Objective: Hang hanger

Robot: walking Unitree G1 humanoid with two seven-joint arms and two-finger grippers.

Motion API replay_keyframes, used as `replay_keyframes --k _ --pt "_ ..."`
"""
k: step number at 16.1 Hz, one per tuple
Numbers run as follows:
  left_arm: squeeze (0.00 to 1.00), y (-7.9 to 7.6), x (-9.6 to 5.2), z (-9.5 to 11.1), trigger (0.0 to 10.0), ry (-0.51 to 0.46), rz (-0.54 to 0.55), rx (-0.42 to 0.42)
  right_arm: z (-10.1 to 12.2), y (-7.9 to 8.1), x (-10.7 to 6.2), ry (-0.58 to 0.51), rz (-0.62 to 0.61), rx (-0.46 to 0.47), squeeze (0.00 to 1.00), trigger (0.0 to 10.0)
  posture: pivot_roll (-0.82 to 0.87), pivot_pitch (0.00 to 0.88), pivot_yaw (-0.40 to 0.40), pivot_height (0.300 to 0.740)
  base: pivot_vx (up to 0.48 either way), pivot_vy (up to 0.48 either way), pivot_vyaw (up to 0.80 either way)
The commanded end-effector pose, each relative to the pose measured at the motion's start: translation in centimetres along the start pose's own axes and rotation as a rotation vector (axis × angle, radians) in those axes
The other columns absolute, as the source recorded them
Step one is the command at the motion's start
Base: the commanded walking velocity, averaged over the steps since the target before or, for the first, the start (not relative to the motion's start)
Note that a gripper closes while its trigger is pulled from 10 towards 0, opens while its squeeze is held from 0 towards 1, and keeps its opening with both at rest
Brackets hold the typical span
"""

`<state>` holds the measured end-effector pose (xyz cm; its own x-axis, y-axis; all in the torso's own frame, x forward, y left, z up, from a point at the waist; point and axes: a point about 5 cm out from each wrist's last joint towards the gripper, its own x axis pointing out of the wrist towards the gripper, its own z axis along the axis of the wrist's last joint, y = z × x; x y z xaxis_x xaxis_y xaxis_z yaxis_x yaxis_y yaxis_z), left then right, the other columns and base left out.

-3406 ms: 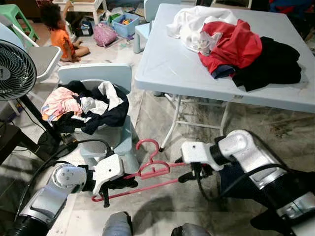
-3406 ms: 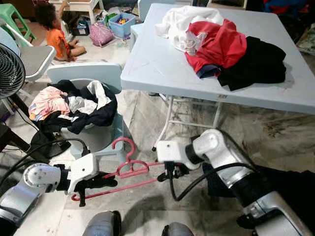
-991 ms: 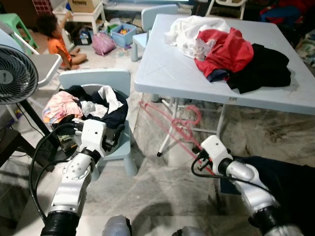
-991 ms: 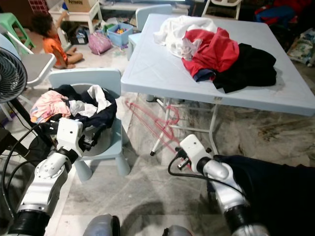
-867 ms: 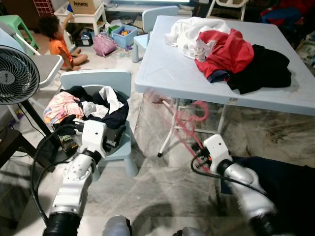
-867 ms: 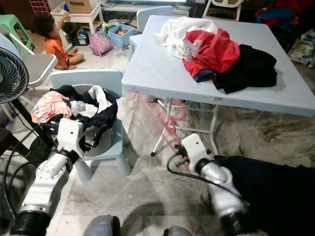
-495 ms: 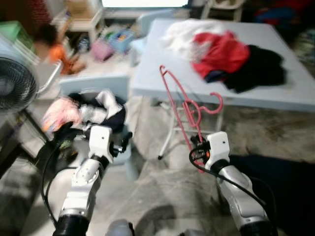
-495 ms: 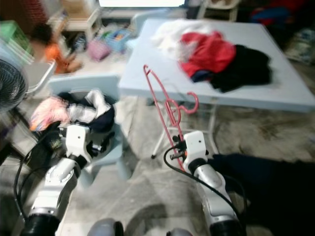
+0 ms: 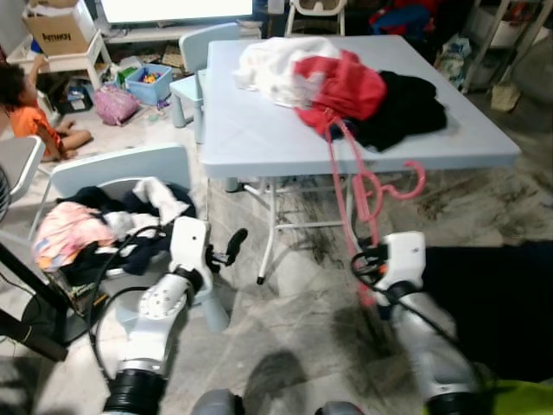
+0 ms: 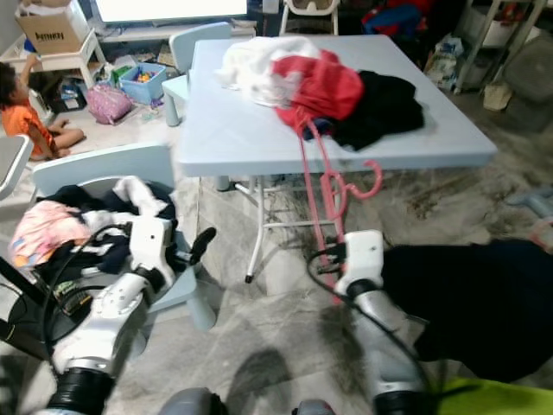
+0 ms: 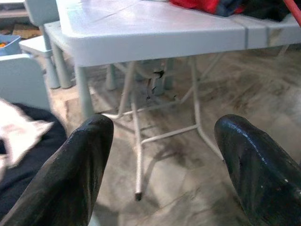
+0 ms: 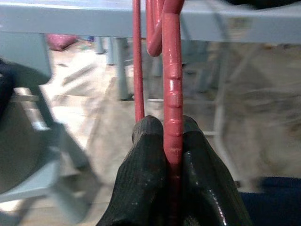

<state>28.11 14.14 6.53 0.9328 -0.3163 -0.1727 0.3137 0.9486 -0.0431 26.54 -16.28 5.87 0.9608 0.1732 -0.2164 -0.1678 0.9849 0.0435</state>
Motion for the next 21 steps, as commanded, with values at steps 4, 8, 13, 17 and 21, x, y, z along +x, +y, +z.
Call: replay_keyframes --k 4,8,13,17,21 --pt "0.00 -0.3 0.5 0.3 10.0 -0.002 -0.023 -0.003 1.6 -0.3 0.7 -0.024 -0.054 -0.062 0.00 10.0 -0.10 0.000 0.028 0.740 0.000 0.480 0.00" --pt "0.00 -0.3 0.6 0.3 10.0 0.001 -0.025 0.000 2.9 -1.5 0.5 -0.094 -0.161 -0.119 0.00 10.0 -0.11 0.000 0.028 0.740 0.000 0.480 0.00" --pt "0.00 -0.3 0.5 0.6 10.0 -0.026 -0.040 -0.012 3.7 -3.3 -0.1 -0.128 -0.313 -0.165 0.00 10.0 -0.12 0.000 0.023 0.740 0.000 0.000 -0.32" --pt "0.00 -0.1 0.4 0.5 10.0 -0.030 -0.051 -0.033 4.0 -5.0 -0.7 -0.141 -0.483 -0.201 0.00 10.0 -0.12 0.000 0.028 0.740 0.000 0.000 -0.80" --pt "0.00 0.0 0.4 0.8 10.0 -0.052 -0.052 -0.045 4.2 -6.4 -1.1 -0.137 -0.598 -0.251 0.00 10.0 -0.11 0.000 0.026 0.740 0.000 0.000 -0.80"
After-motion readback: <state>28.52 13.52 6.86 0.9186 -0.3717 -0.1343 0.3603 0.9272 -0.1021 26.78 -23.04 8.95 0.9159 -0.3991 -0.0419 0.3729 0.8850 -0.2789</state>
